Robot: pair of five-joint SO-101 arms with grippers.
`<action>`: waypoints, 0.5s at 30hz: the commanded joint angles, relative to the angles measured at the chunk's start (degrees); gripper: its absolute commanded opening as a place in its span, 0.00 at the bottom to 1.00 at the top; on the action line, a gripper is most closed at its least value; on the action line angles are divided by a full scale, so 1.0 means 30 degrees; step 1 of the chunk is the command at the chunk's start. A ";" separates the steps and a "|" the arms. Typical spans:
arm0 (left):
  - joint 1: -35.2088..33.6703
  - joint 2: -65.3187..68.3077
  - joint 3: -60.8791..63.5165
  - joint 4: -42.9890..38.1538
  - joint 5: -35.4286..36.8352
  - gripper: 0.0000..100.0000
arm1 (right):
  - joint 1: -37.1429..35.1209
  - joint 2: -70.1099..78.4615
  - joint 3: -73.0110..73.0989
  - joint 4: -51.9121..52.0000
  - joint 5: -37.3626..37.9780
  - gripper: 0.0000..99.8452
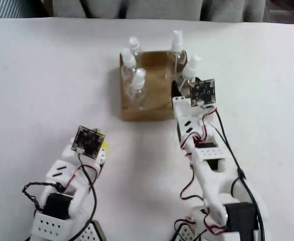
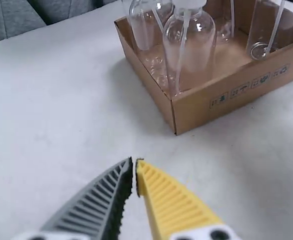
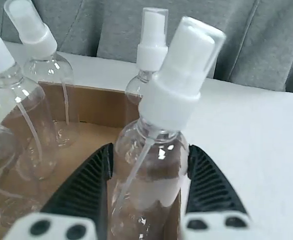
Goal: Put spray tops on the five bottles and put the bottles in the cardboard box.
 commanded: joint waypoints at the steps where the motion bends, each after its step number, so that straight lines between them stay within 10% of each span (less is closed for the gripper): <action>1: -0.0161 -0.0337 -0.0059 0.0059 -0.0088 0.02 | 0.0073 0.1070 -0.1758 -0.0542 0.0762 0.02; 15: -0.0161 -0.0337 -0.0059 0.0059 -0.0088 0.02 | 0.0073 0.2857 -0.2432 -0.0542 0.0850 0.02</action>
